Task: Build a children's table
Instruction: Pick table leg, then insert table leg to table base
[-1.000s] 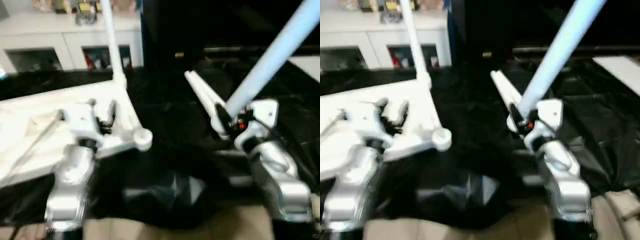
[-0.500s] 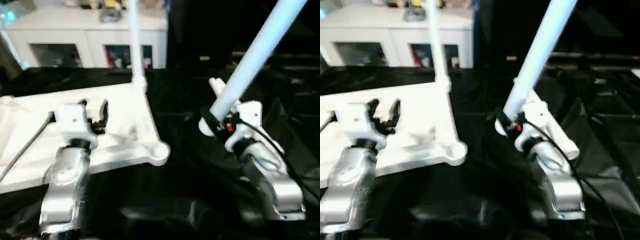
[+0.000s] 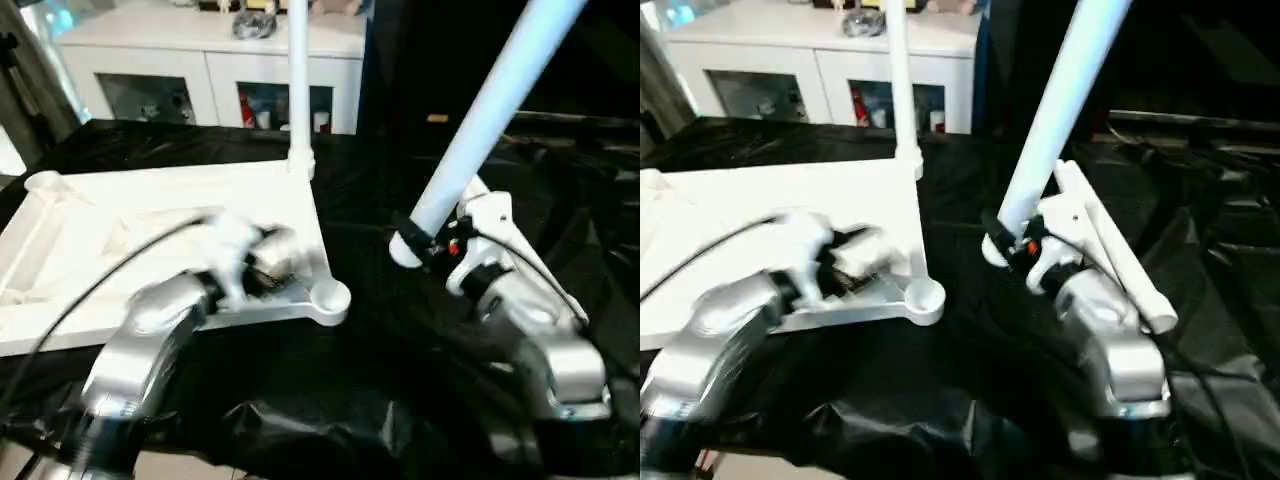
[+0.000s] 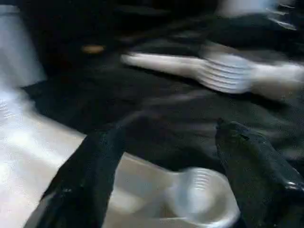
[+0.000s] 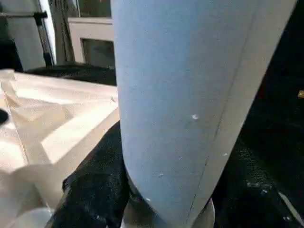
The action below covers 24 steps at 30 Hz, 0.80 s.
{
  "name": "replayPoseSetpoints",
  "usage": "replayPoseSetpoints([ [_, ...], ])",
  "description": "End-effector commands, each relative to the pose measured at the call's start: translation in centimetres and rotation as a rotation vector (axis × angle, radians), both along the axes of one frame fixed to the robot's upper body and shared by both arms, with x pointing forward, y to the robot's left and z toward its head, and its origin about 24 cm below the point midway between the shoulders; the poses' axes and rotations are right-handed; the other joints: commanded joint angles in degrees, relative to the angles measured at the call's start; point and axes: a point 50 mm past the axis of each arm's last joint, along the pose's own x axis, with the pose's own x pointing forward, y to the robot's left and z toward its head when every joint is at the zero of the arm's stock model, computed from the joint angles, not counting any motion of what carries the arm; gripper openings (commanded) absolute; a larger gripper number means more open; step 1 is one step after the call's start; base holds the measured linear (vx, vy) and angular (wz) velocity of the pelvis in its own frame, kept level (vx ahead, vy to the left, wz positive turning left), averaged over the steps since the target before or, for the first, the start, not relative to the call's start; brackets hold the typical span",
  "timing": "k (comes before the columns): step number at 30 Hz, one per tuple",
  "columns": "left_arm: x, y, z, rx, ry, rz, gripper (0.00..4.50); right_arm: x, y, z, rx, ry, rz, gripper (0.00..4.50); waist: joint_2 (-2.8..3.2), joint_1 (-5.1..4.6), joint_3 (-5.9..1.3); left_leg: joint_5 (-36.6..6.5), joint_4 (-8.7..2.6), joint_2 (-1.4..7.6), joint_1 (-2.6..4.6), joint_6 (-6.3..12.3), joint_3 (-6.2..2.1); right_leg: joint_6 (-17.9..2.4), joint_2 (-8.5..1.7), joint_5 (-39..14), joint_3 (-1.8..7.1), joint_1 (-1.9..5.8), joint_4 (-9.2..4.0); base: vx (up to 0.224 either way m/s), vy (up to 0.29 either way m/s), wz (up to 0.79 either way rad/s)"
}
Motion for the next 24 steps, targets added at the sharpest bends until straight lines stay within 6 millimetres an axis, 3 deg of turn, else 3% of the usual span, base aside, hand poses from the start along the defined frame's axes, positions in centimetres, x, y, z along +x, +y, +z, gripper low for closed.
replayPoseSetpoints([
  [1, -0.2, 0.2, -1.0, 0.119, 0.053, -0.158, 3.75, 0.2, -0.1, 0.3, -0.020, 0.002, 0.036, 1.90, 0.00, 0.04, -2.62, -12.6, -6.54, 4.08, 0.26, -0.68, -1.71, -10.0, -3.88, -14.1, 2.85, 2.33, -5.16, 0.000, 0.000, 0.00],
  [4, 0.1, 0.9, -1.5, 0.233, 0.110, -0.306, 3.63, 0.2, -0.2, 0.4, -0.042, 0.005, 0.067, 1.90, 0.02, -0.12, -2.87, -9.6, -6.41, 4.18, 0.14, -0.03, -1.45, -11.0, -3.98, -11.5, 2.75, 2.64, -4.90, 0.000, 0.000, 0.00],
  [5, 0.2, 1.0, -1.5, 0.242, 0.111, -0.315, 3.51, 0.2, -0.2, 0.4, -0.045, 0.006, 0.070, 1.90, 0.42, 0.03, -3.00, -9.0, -6.35, 4.14, 0.23, 0.12, -1.40, -11.4, -4.06, -11.1, 2.72, 2.72, -4.89, 0.000, 0.000, 0.00],
  [7, 0.7, 1.6, -1.4, 0.290, 0.122, -0.350, 3.40, 0.1, -0.3, 0.4, -0.057, 0.010, 0.084, 1.90, 0.42, 0.31, -3.51, -4.5, -5.94, 4.18, 0.37, 1.17, -0.99, -13.7, -4.01, -3.7, 2.63, 2.85, -4.36, 0.000, 0.000, 0.00],
  [9, 1.1, 2.4, -1.2, 0.330, 0.149, -0.390, 3.30, 0.1, -0.3, 0.3, -0.064, 0.015, 0.093, 1.90, 0.49, 0.36, -3.37, -3.9, -5.99, 4.19, 0.30, 1.80, -0.88, -14.9, -3.82, -1.7, 2.41, 2.87, -4.21, 0.000, 0.000, 0.00],
  [14, 2.0, 3.5, -1.1, 0.377, 0.164, -0.364, 2.94, -0.2, -0.1, 0.2, -0.060, 0.033, 0.124, 1.90, 0.68, 0.16, -3.20, -6.6, -6.26, 4.62, 0.34, 0.76, -0.99, -15.9, -4.01, -4.5, 2.25, 3.11, -4.27, 0.000, 0.000, 0.00],
  [15, 2.1, 3.6, -1.1, 0.381, 0.166, -0.369, 2.61, -0.3, -0.1, 0.2, -0.061, 0.035, 0.130, 1.90, 0.66, 0.10, -3.19, -7.2, -6.35, 4.71, 0.39, 0.49, -1.02, -16.0, -4.01, -4.9, 2.23, 3.08, -4.27, 0.000, 0.000, 0.00],
  [18, 2.5, 4.4, -1.4, 0.404, 0.202, -0.369, 2.53, -0.4, 0.1, 0.0, -0.060, 0.048, 0.150, 1.90, 0.57, 0.15, -3.10, -8.6, -6.46, 4.72, 0.55, 0.05, -0.93, -15.8, -4.08, -6.7, 2.31, 2.94, -4.51, 0.000, 0.000, 0.00],
  [21, 2.7, 4.7, -1.7, 0.424, 0.206, -0.374, 2.16, -0.5, 0.2, 0.0, -0.065, 0.048, 0.160, 1.90, 0.44, 0.13, -3.04, -8.9, -6.53, 4.78, 0.50, -0.25, -0.91, -15.3, -4.14, -7.6, 2.38, 2.93, -4.62, 0.000, 0.000, 0.00],
  [24, 2.9, 5.0, -1.8, 0.450, 0.200, -0.369, 2.08, -0.4, 0.2, 0.1, -0.067, 0.043, 0.162, 1.90, 0.29, 0.20, -3.07, -8.3, -6.57, 4.91, 0.42, -0.21, -0.91, -15.3, -4.29, -7.3, 2.42, 2.97, -4.55, 0.000, 0.000, 0.00],
])
